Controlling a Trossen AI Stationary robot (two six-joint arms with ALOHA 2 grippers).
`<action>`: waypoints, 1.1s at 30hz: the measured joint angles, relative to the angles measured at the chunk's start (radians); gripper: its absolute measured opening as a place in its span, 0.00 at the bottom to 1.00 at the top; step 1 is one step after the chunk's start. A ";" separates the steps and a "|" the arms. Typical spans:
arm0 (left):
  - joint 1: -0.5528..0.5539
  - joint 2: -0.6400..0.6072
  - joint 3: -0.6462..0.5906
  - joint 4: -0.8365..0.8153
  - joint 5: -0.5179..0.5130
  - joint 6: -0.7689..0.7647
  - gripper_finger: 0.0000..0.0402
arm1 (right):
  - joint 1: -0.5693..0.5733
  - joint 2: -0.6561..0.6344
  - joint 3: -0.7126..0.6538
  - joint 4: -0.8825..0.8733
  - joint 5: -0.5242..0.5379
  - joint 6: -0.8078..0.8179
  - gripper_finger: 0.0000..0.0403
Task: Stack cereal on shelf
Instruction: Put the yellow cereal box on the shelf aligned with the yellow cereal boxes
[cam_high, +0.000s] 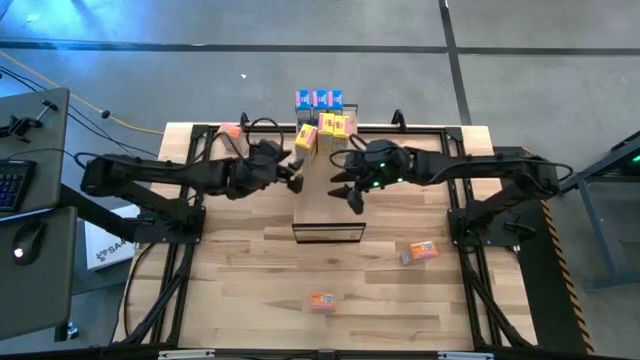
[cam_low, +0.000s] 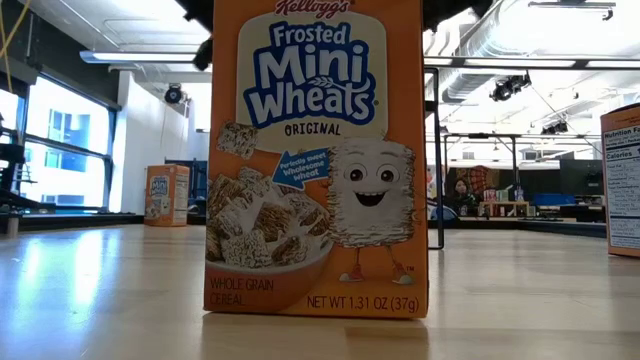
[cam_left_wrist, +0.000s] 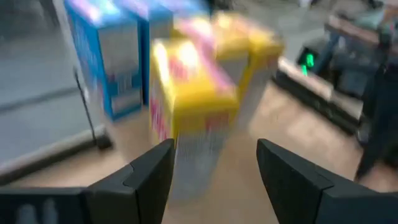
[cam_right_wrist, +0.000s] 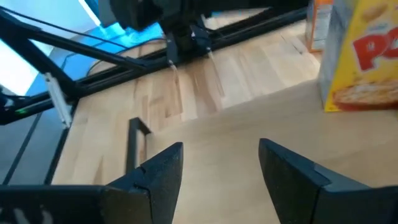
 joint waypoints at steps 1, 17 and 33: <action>-0.007 -0.007 0.000 -0.048 0.012 -0.031 0.53 | -0.003 -0.021 0.000 -0.021 -0.001 -0.007 0.49; 0.053 0.125 -0.090 0.243 0.097 -0.068 0.02 | -0.187 -0.128 0.000 -0.205 0.066 0.014 0.03; 0.139 0.180 -0.090 0.360 0.173 0.009 0.00 | -0.273 -0.128 0.000 -0.203 0.080 0.016 0.01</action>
